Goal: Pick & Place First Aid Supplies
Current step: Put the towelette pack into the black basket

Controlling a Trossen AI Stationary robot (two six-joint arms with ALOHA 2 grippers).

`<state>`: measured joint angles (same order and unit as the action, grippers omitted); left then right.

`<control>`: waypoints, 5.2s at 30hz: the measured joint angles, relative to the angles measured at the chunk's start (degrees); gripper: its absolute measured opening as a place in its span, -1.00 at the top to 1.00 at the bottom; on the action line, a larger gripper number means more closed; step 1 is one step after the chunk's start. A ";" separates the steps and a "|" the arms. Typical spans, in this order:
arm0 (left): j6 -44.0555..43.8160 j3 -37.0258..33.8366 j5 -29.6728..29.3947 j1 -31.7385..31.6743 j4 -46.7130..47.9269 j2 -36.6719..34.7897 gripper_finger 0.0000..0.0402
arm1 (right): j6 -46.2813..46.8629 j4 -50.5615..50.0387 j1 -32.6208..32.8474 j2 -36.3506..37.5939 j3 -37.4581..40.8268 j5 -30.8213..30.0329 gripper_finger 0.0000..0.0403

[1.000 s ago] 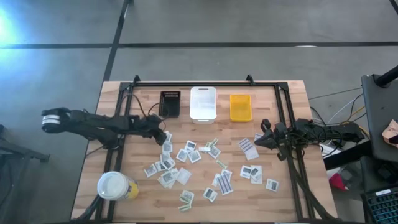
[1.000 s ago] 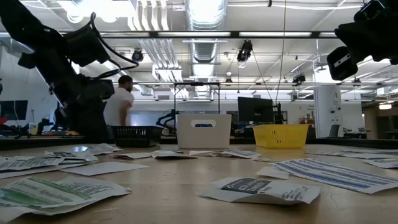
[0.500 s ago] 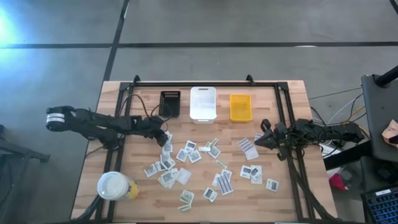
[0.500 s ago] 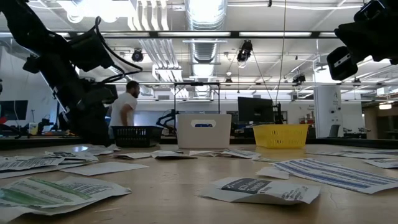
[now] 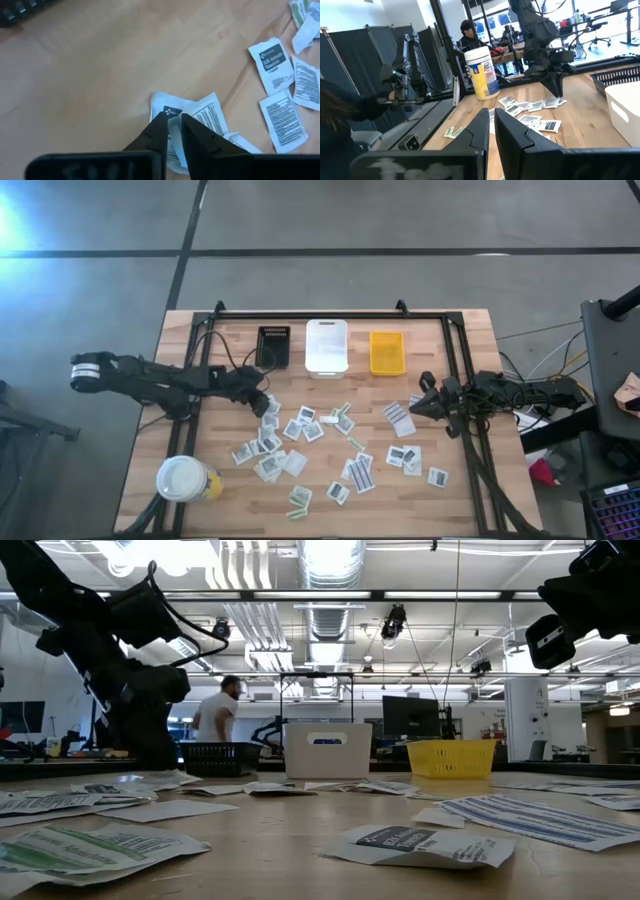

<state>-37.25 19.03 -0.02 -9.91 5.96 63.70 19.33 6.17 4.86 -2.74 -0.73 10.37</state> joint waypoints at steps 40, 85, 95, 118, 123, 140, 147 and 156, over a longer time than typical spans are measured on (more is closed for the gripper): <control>-0.43 -0.01 11.58 -0.09 -1.01 0.02 0.42 | -0.02 -0.09 0.00 0.00 0.00 0.00 0.87; -2.25 0.45 21.16 2.68 -3.58 9.11 0.93 | -1.32 -0.44 -0.05 0.02 0.00 -1.57 0.87; -3.40 0.50 20.42 2.61 -6.14 8.87 1.00 | -1.33 -0.43 -0.04 0.02 0.00 -1.59 0.87; -0.25 1.28 16.45 -4.95 -5.90 -0.51 1.00 | -1.51 -0.44 -0.02 0.02 0.00 -1.52 0.87; 3.11 2.85 16.41 -7.51 -3.02 -3.80 1.00 | -1.33 -0.44 -0.02 0.02 0.00 -1.53 0.87; 18.73 15.03 5.97 -21.25 12.55 -9.98 1.00 | -1.47 -0.36 -0.02 0.02 0.00 -1.57 0.87; 20.91 14.78 -0.22 -26.47 8.88 -7.43 1.00 | -1.55 -0.35 -0.04 0.02 0.00 -5.55 0.87; 20.67 13.24 -3.66 -26.67 0.44 1.08 1.00 | -3.48 -0.19 -0.04 0.02 0.00 -14.69 0.87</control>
<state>-16.58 32.27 -3.69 -36.58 6.39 64.78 15.86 5.99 4.82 -2.72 -0.73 -4.32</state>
